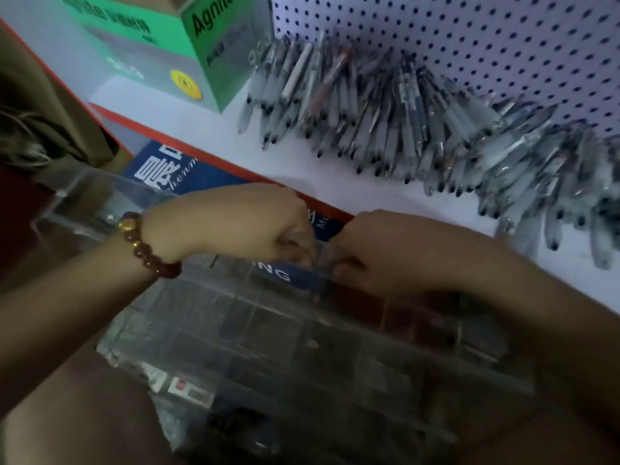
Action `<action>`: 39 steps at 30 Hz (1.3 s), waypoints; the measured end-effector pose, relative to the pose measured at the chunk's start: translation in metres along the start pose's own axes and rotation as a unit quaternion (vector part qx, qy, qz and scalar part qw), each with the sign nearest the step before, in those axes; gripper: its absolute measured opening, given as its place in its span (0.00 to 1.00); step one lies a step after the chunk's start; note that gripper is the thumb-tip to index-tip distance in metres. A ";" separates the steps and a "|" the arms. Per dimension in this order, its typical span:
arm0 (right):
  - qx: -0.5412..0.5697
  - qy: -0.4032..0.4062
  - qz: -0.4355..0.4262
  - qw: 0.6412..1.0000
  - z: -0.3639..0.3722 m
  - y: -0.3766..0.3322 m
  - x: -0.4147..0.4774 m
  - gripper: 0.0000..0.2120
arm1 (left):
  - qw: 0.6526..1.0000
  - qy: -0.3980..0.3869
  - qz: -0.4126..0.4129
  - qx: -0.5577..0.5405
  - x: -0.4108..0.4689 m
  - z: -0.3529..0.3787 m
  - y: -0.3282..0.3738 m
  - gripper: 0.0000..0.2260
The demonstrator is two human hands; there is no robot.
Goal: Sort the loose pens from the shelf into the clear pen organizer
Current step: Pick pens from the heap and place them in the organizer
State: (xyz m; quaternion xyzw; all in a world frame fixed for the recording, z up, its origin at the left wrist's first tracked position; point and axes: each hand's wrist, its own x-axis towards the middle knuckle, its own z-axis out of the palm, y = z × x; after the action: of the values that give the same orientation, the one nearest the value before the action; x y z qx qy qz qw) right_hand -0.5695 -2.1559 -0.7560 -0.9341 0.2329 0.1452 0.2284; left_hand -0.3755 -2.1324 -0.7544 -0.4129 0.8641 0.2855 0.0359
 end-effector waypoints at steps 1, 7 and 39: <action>-0.003 0.009 -0.001 1.000 0.001 0.002 0.001 0.10 | 1.000 0.001 0.004 -0.018 0.001 0.000 0.001 0.25; -0.001 0.008 -0.020 1.000 -0.002 0.003 -0.001 0.09 | 0.999 0.041 0.015 -0.005 0.004 0.003 -0.006 0.23; -0.083 0.126 0.123 0.981 -0.003 -0.034 -0.023 0.13 | 0.958 0.161 -0.158 0.175 -0.027 -0.002 0.051 0.07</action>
State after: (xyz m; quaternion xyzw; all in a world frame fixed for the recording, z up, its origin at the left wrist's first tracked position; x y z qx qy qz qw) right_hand -0.5715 -2.1219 -0.7321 -0.9249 0.3598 0.0716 0.0996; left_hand -0.3950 -2.0892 -0.7213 -0.5722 0.8185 0.0497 0.0125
